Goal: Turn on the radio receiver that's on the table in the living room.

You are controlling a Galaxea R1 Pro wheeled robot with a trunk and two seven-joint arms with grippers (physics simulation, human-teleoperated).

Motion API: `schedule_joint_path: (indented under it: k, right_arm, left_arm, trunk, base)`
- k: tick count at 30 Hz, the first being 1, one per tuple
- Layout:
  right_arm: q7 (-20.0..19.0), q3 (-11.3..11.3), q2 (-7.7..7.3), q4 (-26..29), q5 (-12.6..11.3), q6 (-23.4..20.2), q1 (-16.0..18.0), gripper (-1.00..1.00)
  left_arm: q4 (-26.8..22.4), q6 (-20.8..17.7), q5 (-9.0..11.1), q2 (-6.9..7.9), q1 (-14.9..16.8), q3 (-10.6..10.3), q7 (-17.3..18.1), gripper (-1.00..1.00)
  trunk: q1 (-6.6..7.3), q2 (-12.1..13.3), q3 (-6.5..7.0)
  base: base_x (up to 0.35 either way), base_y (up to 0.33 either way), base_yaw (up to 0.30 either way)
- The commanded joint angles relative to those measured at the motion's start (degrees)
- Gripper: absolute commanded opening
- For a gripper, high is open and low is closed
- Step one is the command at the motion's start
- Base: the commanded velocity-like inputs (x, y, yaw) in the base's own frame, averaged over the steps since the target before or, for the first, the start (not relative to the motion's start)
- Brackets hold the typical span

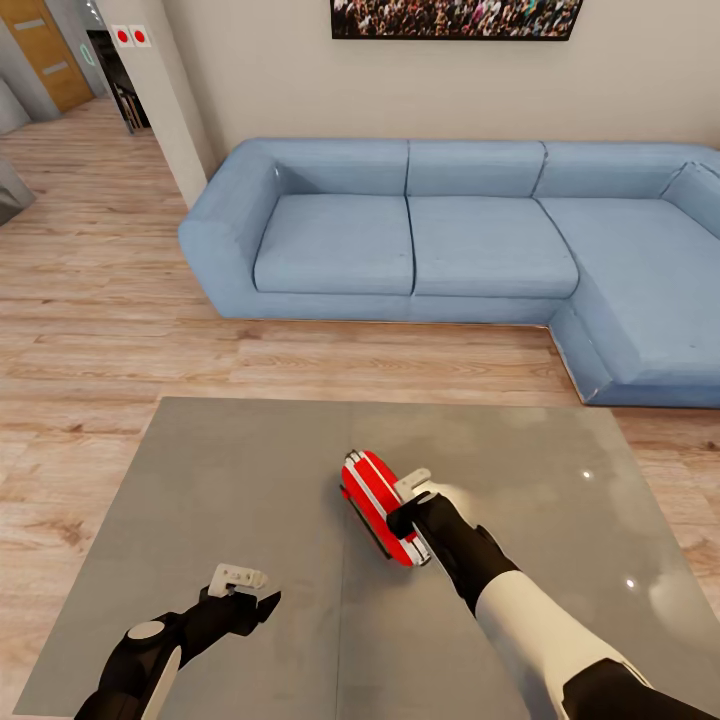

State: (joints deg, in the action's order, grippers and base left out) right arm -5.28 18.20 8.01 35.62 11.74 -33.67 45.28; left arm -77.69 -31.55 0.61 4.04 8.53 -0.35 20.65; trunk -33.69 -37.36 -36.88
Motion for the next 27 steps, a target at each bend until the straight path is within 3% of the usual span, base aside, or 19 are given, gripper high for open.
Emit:
schedule_joint_path:
  k: [1,6,7,10,13,17,27]
  right_arm:
    - [0.0,-0.1,-0.04,0.0,0.0,0.0,0.0,-1.00]
    - [0.0,-0.1,-0.18,1.0,0.2,-0.1,0.0,-1.00]
    - [-4.8,-2.1,-6.40,30.3,0.1,-13.7,0.0,-1.00]
    - [-5.7,-3.1,-8.68,41.7,0.1,-22.8,0.0,-1.00]
    - [-6.0,-3.3,-9.42,46.1,0.1,-26.3,0.0,-1.00]
    - [-6.1,-3.4,-9.86,49.5,0.1,-26.3,0.0,-1.00]
    - [-6.1,-3.4,-10.08,50.8,0.1,-26.3,0.0,-1.00]
  left_arm:
    - [0.0,0.0,0.0,0.00,0.0,0.0,0.0,1.00]
    - [0.0,0.0,0.0,0.00,0.0,0.0,0.0,1.00]
    - [0.0,0.1,-0.2,-0.08,0.0,-0.1,0.0,1.00]
    - [0.0,0.1,-0.5,-0.59,0.0,-0.2,0.0,1.00]
    - [0.0,0.1,-0.6,-0.71,0.0,-0.2,0.0,1.00]
    - [0.0,0.1,-0.7,-0.82,0.0,-0.3,0.0,1.00]
    - [0.0,0.1,-0.7,-0.80,0.0,-0.3,0.0,1.00]
  trunk:
    - [0.00,0.0,0.00]
    - [0.00,0.0,0.00]
    - [0.00,0.0,0.00]
    - [0.00,0.0,0.00]
    - [0.00,0.0,0.00]
    - [0.00,0.0,0.00]
    - [0.00,0.0,0.00]
  base:
    - [0.000,0.000,0.000]
    - [0.000,0.000,0.000]
    - [0.000,0.000,0.000]
    - [0.000,0.000,0.000]
    - [0.000,0.000,0.000]
    - [0.000,0.000,0.000]
    - [0.000,0.000,0.000]
